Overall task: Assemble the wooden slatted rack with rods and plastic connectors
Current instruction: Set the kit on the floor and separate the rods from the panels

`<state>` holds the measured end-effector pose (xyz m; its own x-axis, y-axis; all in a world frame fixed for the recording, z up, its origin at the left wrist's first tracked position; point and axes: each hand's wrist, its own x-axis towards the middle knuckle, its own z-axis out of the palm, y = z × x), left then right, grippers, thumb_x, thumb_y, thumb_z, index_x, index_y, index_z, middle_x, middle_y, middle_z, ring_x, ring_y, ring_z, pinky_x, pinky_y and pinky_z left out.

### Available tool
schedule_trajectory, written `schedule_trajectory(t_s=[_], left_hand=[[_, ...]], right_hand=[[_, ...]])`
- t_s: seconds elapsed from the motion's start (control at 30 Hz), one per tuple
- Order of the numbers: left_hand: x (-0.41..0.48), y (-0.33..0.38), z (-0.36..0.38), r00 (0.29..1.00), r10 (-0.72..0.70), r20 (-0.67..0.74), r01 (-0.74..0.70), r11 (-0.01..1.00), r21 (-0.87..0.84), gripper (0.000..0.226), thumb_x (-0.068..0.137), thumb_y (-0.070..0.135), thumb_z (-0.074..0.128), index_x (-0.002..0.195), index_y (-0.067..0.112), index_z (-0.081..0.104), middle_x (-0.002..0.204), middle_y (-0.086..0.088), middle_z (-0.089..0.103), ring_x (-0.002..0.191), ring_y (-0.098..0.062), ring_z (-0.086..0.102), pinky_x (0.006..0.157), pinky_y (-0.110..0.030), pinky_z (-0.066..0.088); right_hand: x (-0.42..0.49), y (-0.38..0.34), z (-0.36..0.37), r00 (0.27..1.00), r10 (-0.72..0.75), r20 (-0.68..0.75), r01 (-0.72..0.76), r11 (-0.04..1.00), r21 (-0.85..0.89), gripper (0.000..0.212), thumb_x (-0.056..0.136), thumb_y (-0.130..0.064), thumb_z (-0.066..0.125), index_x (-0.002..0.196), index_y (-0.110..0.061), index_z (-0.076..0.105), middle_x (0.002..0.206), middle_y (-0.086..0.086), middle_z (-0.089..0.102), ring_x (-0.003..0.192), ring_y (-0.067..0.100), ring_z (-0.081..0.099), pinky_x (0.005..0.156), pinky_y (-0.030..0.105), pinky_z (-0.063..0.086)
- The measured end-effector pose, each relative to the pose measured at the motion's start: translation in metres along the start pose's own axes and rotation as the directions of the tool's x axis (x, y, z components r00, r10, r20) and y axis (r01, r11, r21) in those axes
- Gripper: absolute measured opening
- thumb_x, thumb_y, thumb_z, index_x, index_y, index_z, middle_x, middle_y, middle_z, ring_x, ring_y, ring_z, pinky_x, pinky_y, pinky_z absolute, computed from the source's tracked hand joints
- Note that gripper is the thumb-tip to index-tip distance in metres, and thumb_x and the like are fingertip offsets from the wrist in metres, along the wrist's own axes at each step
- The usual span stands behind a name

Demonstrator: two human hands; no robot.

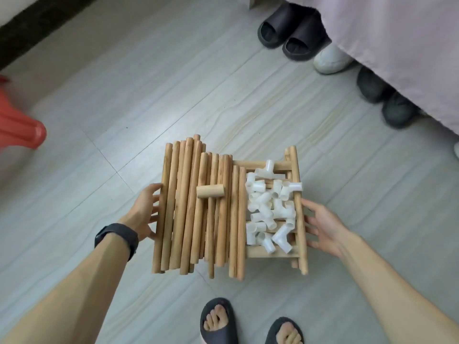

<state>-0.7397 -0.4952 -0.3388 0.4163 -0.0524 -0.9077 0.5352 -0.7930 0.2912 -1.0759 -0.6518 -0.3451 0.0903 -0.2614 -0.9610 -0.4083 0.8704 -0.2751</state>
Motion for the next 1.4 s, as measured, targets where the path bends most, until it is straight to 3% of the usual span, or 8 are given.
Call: schedule_trajectory(t_s=[0.43,0.7,0.9,0.97,1.1,1.23,1.3,1.4], left_hand=[[0.089,-0.066,0.017,0.999,-0.031,0.036,0.033,0.998,-0.052,0.065,0.097,0.060,0.043,0.145,0.016,0.045,0.133,-0.008,0.050,0.127,-0.034,0.046,0.107,-0.071,0.033],[0.093,-0.089,0.012,0.996,0.042,0.074,-0.045,0.998,0.039,0.077,0.094,0.068,0.043,0.150,0.016,0.039,0.147,-0.012,0.046,0.134,-0.037,0.043,0.104,-0.069,0.036],[0.044,-0.107,0.017,0.983,0.141,0.119,-0.151,0.985,0.086,0.076,0.097,0.062,0.043,0.158,0.019,0.027,0.161,-0.010,0.031,0.145,-0.035,0.032,0.116,-0.058,0.029],[0.025,-0.107,0.012,0.971,0.193,0.145,-0.215,0.963,0.164,0.070,0.100,0.056,0.045,0.158,0.019,0.028,0.162,-0.009,0.030,0.148,-0.033,0.030,0.117,-0.056,0.027],[-0.019,-0.104,-0.002,0.929,0.328,0.169,-0.368,0.861,0.350,0.058,0.103,0.045,0.048,0.152,0.014,0.039,0.155,-0.008,0.042,0.143,-0.029,0.038,0.114,-0.054,0.032],[-0.069,-0.112,-0.006,0.877,0.404,0.262,-0.480,0.702,0.526,0.050,0.104,0.041,0.048,0.146,0.015,0.045,0.144,-0.007,0.050,0.131,-0.027,0.047,0.111,-0.052,0.038],[-0.091,-0.113,-0.009,0.859,0.394,0.327,-0.507,0.558,0.657,0.046,0.104,0.041,0.048,0.142,0.015,0.049,0.140,-0.006,0.053,0.124,-0.025,0.050,0.104,-0.046,0.042],[-0.118,-0.111,-0.015,0.801,0.470,0.370,-0.529,0.268,0.805,0.043,0.105,0.038,0.045,0.136,0.011,0.057,0.135,-0.005,0.057,0.118,-0.021,0.053,0.095,-0.035,0.041]], right_hand=[[0.097,0.038,0.013,0.985,-0.163,-0.062,0.163,0.987,-0.015,0.035,0.093,-0.042,0.064,0.106,-0.011,0.075,0.105,0.011,0.076,0.100,0.031,0.068,0.083,0.044,0.054],[0.107,0.076,0.026,0.939,-0.292,-0.183,0.298,0.954,0.009,0.027,0.092,-0.038,0.058,0.084,-0.017,0.071,0.081,0.009,0.072,0.077,0.026,0.065,0.068,0.036,0.052],[0.078,0.093,0.021,0.939,-0.331,-0.091,0.317,0.938,-0.139,0.041,0.088,-0.055,0.058,0.098,-0.019,0.075,0.098,0.003,0.078,0.099,0.025,0.070,0.097,0.043,0.052],[0.057,0.097,0.014,0.918,-0.382,-0.101,0.353,0.908,-0.227,0.038,0.085,-0.058,0.058,0.090,-0.021,0.069,0.110,0.003,0.072,0.109,0.024,0.064,0.101,0.043,0.047],[0.016,0.103,0.015,0.824,-0.545,-0.155,0.448,0.794,-0.411,0.037,0.098,-0.042,0.054,0.077,-0.012,0.056,0.091,0.006,0.060,0.090,0.026,0.056,0.087,0.042,0.048],[-0.015,0.108,0.036,0.816,-0.578,-0.012,0.480,0.691,-0.541,0.048,0.093,-0.037,0.055,0.107,0.008,0.062,0.096,0.022,0.065,0.080,0.022,0.052,0.073,0.036,0.041],[-0.031,0.108,0.053,0.806,-0.586,0.085,0.499,0.595,-0.630,0.045,0.095,-0.031,0.055,0.113,0.009,0.061,0.103,0.024,0.068,0.085,0.026,0.060,0.073,0.034,0.041],[-0.048,0.103,0.080,0.773,-0.596,0.219,0.534,0.424,-0.732,0.034,0.094,-0.036,0.054,0.098,-0.003,0.065,0.095,0.010,0.067,0.083,0.022,0.061,0.075,0.034,0.045]])
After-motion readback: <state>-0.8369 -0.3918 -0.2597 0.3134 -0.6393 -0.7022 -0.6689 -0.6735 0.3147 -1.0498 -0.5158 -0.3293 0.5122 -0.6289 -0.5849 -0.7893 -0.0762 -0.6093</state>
